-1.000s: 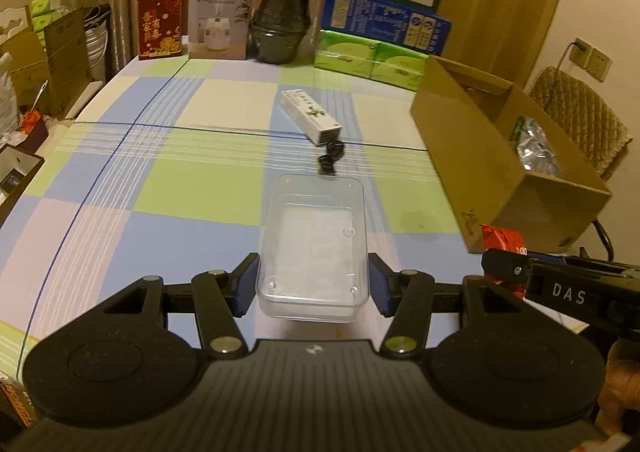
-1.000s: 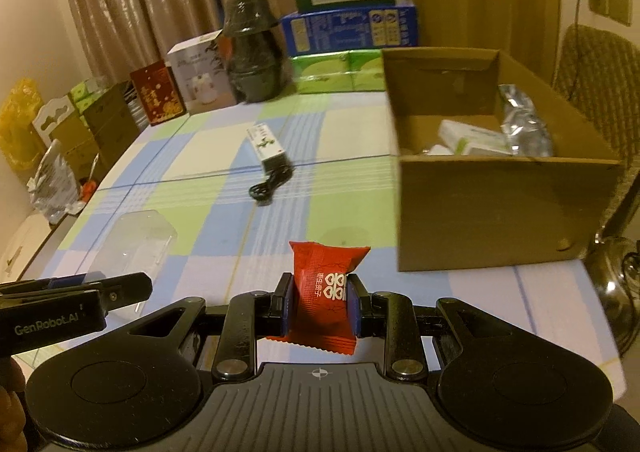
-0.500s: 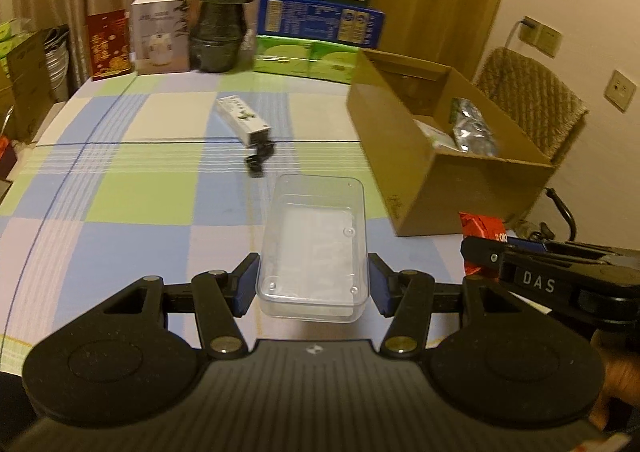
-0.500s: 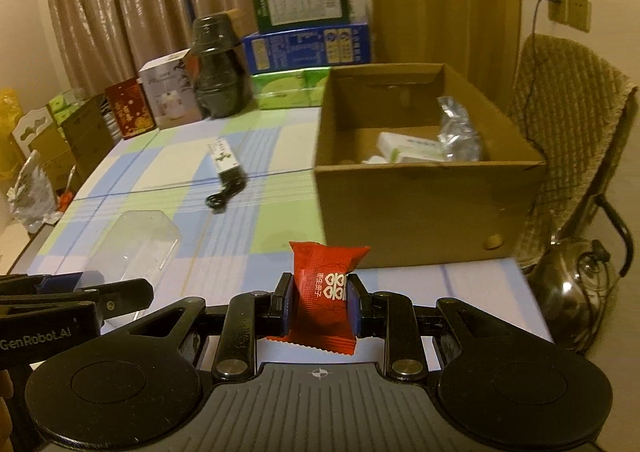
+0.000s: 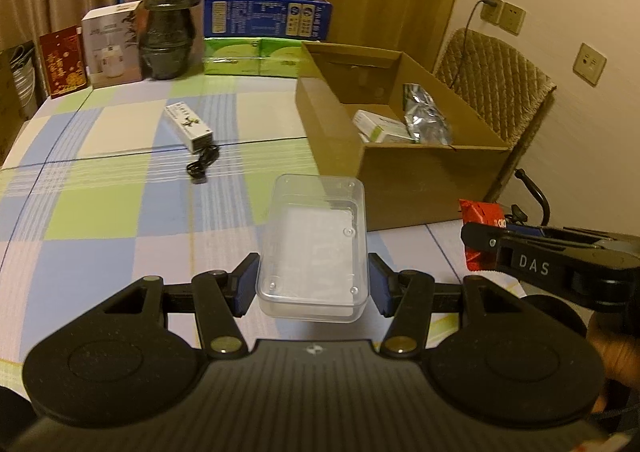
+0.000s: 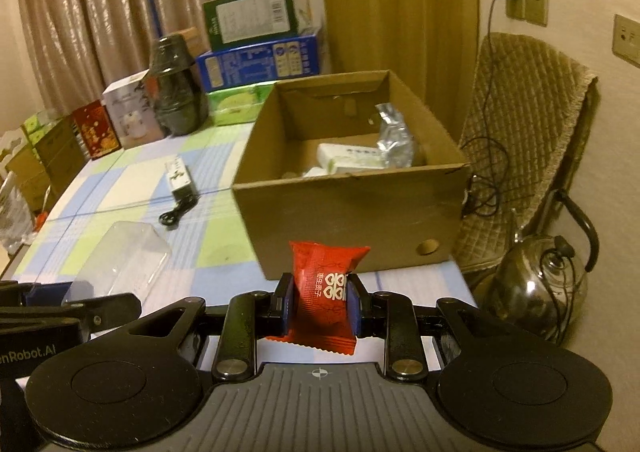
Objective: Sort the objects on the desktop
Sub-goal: 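Carry the red candy packet with the right tool while the left tool carries the clear container over the box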
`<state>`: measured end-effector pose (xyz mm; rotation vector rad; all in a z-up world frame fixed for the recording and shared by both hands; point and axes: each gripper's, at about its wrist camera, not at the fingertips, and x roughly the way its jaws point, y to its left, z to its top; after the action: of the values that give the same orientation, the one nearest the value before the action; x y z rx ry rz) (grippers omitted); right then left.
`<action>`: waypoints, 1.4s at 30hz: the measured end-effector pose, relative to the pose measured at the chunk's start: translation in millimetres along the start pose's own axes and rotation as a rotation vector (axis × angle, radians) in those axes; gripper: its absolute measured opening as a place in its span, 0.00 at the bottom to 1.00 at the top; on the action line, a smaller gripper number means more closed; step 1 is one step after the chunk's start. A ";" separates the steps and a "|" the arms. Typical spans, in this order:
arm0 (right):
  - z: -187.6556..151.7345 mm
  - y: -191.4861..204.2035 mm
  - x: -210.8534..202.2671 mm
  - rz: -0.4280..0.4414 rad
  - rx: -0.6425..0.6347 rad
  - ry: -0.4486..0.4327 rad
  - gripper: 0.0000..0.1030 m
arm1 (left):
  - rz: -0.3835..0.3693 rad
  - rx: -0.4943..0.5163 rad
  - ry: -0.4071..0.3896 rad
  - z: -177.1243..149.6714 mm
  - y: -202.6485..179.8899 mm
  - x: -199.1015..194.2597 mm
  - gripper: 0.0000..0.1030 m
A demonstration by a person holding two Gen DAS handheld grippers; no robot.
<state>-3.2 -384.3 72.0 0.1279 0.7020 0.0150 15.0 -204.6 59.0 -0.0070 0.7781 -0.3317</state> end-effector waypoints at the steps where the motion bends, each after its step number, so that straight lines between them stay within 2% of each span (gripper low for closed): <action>1: 1.1 -3.2 -1.0 -0.005 0.005 -0.004 0.23 | -0.004 0.005 0.002 0.9 -3.2 1.2 0.50; 13: 7.8 -36.9 -7.3 -0.045 0.055 -0.024 0.23 | -0.058 0.056 0.004 13.0 -39.4 12.1 0.50; 23: 19.4 -49.7 -9.9 -0.057 0.063 -0.051 0.23 | -0.082 0.080 -0.012 29.9 -61.2 20.0 0.50; 42: 67.0 -55.8 2.7 -0.064 0.003 -0.104 0.23 | -0.114 0.076 -0.062 70.8 -76.9 33.6 0.50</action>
<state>40.4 -447.0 114.1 0.1086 0.6016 -0.0537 63.7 -295.6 96.3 0.0096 0.7048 -0.4665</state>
